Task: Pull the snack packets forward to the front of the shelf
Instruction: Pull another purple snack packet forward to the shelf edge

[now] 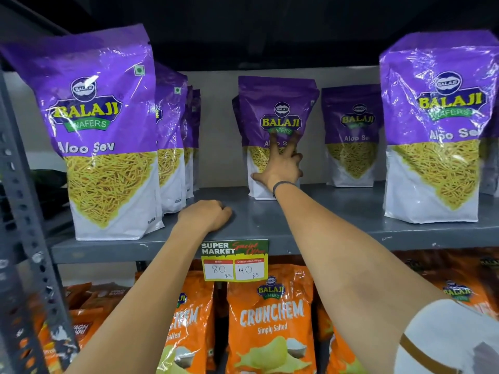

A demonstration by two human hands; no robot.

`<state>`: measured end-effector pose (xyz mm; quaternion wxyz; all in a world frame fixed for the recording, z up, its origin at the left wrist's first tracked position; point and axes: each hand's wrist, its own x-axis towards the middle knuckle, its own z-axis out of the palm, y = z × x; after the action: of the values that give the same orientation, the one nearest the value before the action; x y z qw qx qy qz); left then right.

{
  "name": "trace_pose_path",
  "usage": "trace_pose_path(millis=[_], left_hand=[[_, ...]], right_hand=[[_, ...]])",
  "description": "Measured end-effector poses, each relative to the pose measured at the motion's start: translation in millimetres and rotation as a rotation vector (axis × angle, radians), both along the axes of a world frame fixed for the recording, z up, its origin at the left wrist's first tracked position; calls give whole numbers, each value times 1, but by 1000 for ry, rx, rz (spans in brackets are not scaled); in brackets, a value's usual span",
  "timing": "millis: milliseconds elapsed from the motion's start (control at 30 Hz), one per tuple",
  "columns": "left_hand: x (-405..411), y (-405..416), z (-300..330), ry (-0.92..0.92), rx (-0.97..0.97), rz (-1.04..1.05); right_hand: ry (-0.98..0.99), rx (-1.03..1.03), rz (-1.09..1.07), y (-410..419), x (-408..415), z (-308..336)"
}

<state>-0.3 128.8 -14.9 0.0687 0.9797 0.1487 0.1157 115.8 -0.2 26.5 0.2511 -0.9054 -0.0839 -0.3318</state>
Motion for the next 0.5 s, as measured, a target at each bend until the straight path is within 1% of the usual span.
trace_pose_path(millis=[167,300,500], left_hand=[[-4,-5,1,16,-3,15],[-5,-6,2,43,-9,13],[0,-1,1,66,13,3]], right_hand=[[6,-12,17,-8,-13,0],[-39,-13,27,-14,-24,-3],[-57,1,36,-22,-42,-5]])
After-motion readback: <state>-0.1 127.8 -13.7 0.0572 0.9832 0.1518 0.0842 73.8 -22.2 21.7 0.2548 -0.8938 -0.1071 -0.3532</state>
